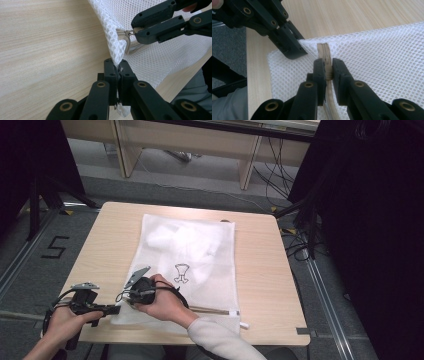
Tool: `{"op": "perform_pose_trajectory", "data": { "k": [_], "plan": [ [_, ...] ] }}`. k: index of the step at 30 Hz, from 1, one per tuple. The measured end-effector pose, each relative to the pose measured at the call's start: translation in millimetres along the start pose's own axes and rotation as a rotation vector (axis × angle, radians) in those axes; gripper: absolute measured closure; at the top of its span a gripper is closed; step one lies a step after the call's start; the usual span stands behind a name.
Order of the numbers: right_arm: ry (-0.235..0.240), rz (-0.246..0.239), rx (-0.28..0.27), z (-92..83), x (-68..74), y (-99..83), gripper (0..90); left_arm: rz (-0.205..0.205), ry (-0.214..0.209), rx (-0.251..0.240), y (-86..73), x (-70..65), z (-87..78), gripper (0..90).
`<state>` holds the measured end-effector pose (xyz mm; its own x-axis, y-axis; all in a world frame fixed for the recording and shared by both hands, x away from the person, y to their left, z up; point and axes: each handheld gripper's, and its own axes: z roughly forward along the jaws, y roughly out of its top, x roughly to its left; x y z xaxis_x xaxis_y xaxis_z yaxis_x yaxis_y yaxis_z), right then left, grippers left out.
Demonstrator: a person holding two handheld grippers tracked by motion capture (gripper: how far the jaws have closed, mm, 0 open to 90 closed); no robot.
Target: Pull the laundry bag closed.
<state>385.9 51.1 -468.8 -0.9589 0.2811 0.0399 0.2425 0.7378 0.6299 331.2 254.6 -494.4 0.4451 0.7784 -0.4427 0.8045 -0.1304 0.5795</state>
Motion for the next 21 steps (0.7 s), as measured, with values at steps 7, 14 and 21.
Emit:
{"op": "perform_pose_trajectory", "data": {
  "k": [7, 14, 21],
  "plan": [
    [0.002, 0.006, 0.024, 1.2, -0.6, -4.2, 82.6, -0.008, -0.002, -0.026, -0.4, -0.4, -0.4, 86.7],
    [0.007, -0.002, 0.03, 2.5, -1.9, -7.1, 82.7, -0.004, -0.011, -0.015, 0.7, -0.1, -2.2, 86.7],
    [0.014, -0.002, 0.038, 4.2, -3.0, -10.3, 82.7, -0.012, -0.006, -0.039, 0.5, -0.4, -2.8, 86.6]
  ]
}}
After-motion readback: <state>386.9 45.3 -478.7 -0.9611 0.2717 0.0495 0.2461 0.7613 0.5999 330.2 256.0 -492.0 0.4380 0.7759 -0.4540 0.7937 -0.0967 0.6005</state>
